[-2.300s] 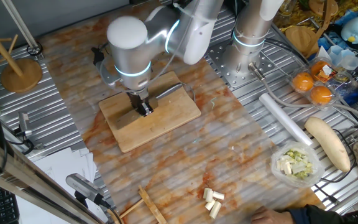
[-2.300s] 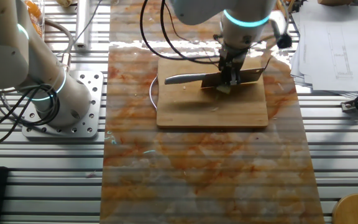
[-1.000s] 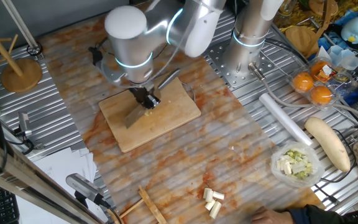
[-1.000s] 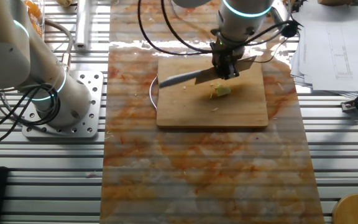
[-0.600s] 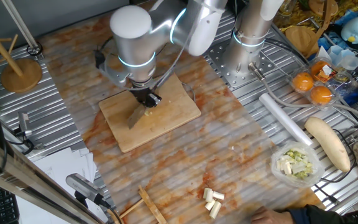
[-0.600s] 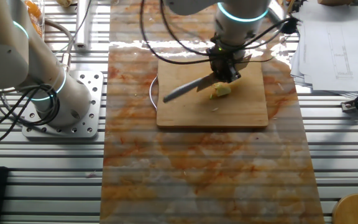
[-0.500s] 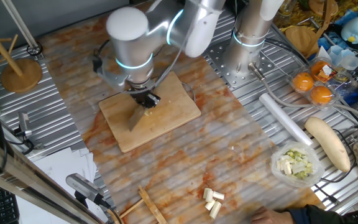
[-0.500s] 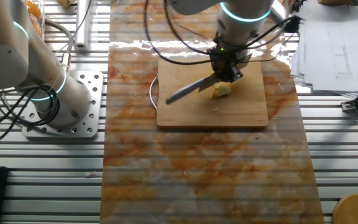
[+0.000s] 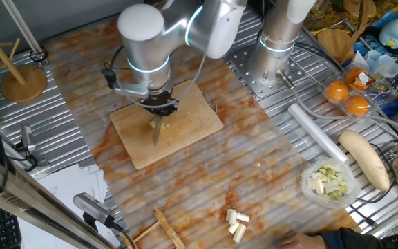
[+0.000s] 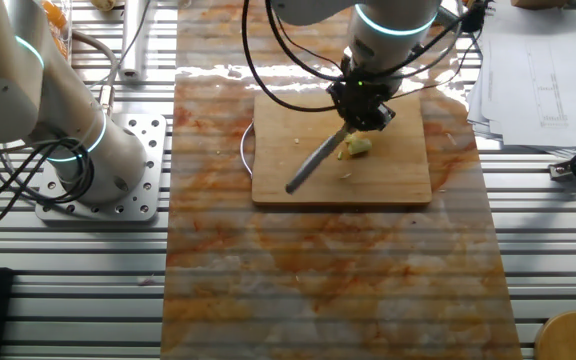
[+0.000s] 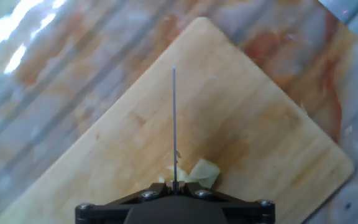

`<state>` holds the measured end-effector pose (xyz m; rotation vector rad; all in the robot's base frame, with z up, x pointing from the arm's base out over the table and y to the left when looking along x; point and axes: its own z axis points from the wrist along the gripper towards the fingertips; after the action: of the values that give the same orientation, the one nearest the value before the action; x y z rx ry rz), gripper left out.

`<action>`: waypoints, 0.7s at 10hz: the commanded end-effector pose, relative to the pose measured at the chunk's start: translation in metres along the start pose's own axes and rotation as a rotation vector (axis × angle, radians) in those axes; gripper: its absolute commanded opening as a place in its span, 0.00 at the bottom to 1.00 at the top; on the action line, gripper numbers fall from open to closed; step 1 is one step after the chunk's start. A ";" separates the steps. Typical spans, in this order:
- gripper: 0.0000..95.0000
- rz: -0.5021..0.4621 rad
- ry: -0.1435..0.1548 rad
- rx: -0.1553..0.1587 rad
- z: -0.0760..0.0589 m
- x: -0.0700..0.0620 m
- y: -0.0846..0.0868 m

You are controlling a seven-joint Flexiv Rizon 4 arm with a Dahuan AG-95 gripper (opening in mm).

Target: Chop the scallions

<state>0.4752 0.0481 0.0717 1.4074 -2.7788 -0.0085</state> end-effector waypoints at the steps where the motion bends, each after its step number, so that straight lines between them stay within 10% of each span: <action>1: 0.00 -0.281 -0.001 0.043 -0.002 0.006 0.000; 7: 0.00 -0.433 -0.003 0.084 0.008 0.003 -0.019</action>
<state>0.4866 0.0355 0.0642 1.9610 -2.4696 0.0897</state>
